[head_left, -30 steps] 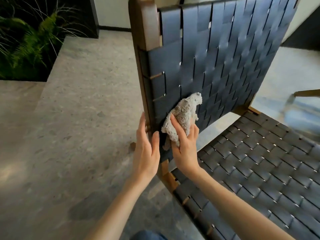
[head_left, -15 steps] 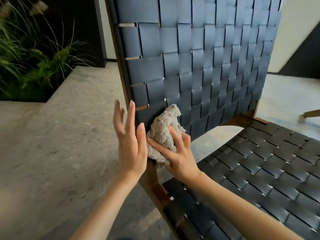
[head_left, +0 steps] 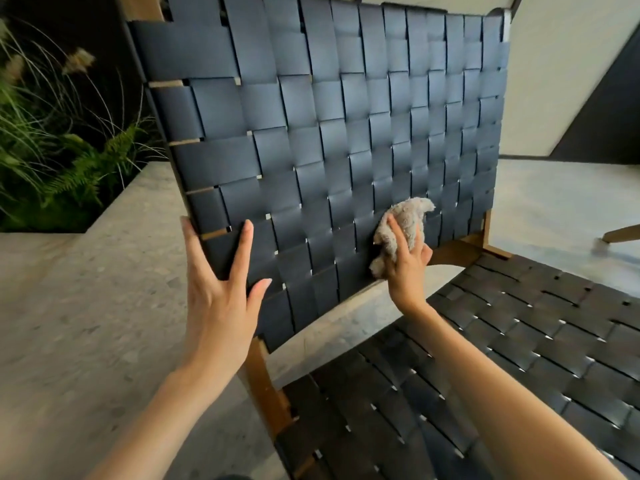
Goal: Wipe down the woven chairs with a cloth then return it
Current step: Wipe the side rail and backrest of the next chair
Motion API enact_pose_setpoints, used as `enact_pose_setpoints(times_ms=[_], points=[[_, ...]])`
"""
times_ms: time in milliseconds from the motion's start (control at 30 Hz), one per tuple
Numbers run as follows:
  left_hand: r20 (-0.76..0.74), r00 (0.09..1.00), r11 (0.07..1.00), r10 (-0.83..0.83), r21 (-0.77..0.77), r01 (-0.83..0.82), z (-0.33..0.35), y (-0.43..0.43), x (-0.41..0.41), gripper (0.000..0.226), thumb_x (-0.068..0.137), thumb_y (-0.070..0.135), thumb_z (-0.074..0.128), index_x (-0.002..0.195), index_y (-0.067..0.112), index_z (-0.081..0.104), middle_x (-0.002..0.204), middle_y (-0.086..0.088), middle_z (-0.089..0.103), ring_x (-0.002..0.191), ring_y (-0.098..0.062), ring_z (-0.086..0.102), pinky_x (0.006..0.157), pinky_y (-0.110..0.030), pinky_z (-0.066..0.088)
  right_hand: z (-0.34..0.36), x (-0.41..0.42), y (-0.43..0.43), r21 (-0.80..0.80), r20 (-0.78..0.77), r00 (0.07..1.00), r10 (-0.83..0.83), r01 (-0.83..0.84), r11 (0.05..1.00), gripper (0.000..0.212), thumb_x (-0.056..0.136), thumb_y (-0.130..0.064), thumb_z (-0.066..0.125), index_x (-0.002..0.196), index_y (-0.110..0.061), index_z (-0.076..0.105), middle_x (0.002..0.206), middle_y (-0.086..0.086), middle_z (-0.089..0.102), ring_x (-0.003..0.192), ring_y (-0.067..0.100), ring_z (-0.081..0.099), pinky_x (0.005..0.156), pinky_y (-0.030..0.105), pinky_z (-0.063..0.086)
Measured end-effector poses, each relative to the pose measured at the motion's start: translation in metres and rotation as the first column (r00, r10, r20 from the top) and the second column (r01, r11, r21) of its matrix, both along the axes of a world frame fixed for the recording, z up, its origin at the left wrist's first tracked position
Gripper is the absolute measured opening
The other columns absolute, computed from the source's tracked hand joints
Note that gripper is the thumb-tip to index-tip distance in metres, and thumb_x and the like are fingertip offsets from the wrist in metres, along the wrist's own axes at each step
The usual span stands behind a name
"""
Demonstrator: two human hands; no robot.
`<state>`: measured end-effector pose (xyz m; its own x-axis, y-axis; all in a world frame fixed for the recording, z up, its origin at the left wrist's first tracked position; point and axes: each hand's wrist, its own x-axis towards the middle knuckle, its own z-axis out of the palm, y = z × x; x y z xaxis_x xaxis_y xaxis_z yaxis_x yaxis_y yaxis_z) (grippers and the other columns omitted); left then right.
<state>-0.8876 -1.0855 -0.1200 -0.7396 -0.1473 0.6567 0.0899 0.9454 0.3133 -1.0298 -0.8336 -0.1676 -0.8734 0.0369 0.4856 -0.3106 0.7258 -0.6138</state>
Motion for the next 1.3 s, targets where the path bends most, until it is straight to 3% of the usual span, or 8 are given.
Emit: enact_pose_setpoints(times_ms=[133, 233, 367, 500, 733, 833, 1000, 1300], points=[[0.002, 0.984, 0.973, 0.176, -0.154, -0.174, -0.003, 0.007, -0.002, 0.071, 0.089, 0.035, 0.048, 0.151, 0.018, 0.018, 0.150, -0.035, -0.010, 0.140, -0.043, -0.013, 0.108, -0.064, 0.009, 0.022, -0.019, 0.005, -0.196, 0.159, 0.975, -0.154, 0.184, 0.963, 0.086, 0.086, 0.013, 0.035, 0.145, -0.047, 0.020, 0.157, 0.012, 0.014, 0.119, 0.035, 0.029, 0.108, 0.043, 0.023], [-0.018, 0.986, 0.926, 0.167, -0.341, -0.163, -0.007, 0.013, -0.003, 0.068, 0.091, 0.029, 0.046, 0.151, 0.013, 0.018, 0.156, -0.018, -0.017, 0.143, -0.034, -0.016, 0.111, -0.060, -0.010, 0.022, 0.003, -0.016, -0.211, 0.093, 0.994, -0.064, 0.083, 0.974, 0.092, 0.080, 0.016, 0.036, 0.143, -0.050, 0.022, 0.158, 0.008, 0.011, 0.120, 0.030, 0.025, 0.109, 0.042, 0.021], [0.025, 0.979, 0.827, 0.201, -0.540, -0.156, -0.005, 0.036, -0.011, 0.079, 0.094, 0.045, 0.037, 0.149, -0.001, 0.004, 0.156, -0.023, -0.006, 0.145, -0.033, -0.005, 0.115, -0.053, -0.009, 0.001, 0.048, -0.040, 0.032, -0.044, 0.960, 0.276, -0.275, 0.961, 0.073, 0.088, -0.023, 0.041, 0.146, -0.054, 0.008, 0.158, 0.003, 0.010, 0.125, 0.015, 0.010, 0.109, 0.035, 0.012], [0.071, 0.973, 0.782, 0.219, -0.609, -0.131, 0.008, 0.051, -0.033, 0.082, 0.092, 0.053, 0.037, 0.152, 0.016, -0.006, 0.154, -0.024, -0.015, 0.143, -0.039, -0.013, 0.111, -0.059, -0.013, -0.014, 0.047, -0.036, 0.205, -0.104, 0.951, 0.291, -0.266, 0.942, 0.061, 0.096, -0.054, 0.023, 0.152, -0.039, 0.003, 0.160, 0.002, 0.000, 0.144, 0.011, -0.012, 0.116, 0.032, -0.002], [0.103, 0.976, 0.753, 0.193, -0.653, -0.080, 0.012, 0.053, -0.046, 0.082, 0.088, 0.056, 0.040, 0.151, 0.023, 0.000, 0.155, -0.020, -0.019, 0.142, -0.041, -0.016, 0.106, -0.063, -0.018, -0.018, -0.016, -0.005, 0.027, -0.118, 0.991, -0.061, 0.064, 0.998, 0.051, 0.102, -0.032, 0.027, 0.151, -0.035, 0.013, 0.157, 0.013, 0.010, 0.129, 0.028, 0.024, 0.105, 0.034, 0.018], [0.103, 0.976, 0.753, 0.192, -0.653, -0.079, 0.012, 0.051, -0.046, 0.082, 0.088, 0.056, 0.039, 0.151, 0.023, -0.001, 0.155, -0.020, -0.019, 0.142, -0.042, -0.016, 0.105, -0.063, -0.021, -0.005, -0.042, 0.015, -0.253, 0.109, 0.959, -0.263, 0.283, 0.925, 0.057, 0.101, -0.020, 0.034, 0.150, -0.042, 0.014, 0.161, 0.003, 0.005, 0.114, 0.028, 0.033, 0.098, 0.033, 0.027], [0.122, 0.977, 0.764, 0.173, -0.643, -0.055, 0.013, 0.050, -0.046, 0.083, 0.088, 0.055, 0.043, 0.151, 0.023, -0.001, 0.155, -0.020, -0.019, 0.141, -0.042, -0.016, 0.105, -0.063, -0.019, 0.013, -0.051, 0.019, -0.341, 0.314, 0.889, -0.334, 0.434, 0.834, 0.053, 0.103, -0.024, 0.030, 0.152, -0.036, 0.012, 0.160, 0.006, 0.007, 0.123, 0.035, 0.030, 0.096, 0.033, 0.025], [0.173, 0.978, 0.795, 0.113, -0.606, 0.016, 0.022, 0.048, -0.037, 0.080, 0.091, 0.038, 0.052, 0.151, 0.019, 0.002, 0.156, -0.020, -0.016, 0.141, -0.041, -0.017, 0.107, -0.061, -0.017, 0.011, 0.059, -0.074, -0.381, 0.201, 0.979, 0.034, 0.046, 0.924, 0.062, 0.100, -0.013, 0.036, 0.151, -0.039, 0.013, 0.159, 0.006, 0.004, 0.138, 0.029, 0.013, 0.108, 0.033, 0.009]])
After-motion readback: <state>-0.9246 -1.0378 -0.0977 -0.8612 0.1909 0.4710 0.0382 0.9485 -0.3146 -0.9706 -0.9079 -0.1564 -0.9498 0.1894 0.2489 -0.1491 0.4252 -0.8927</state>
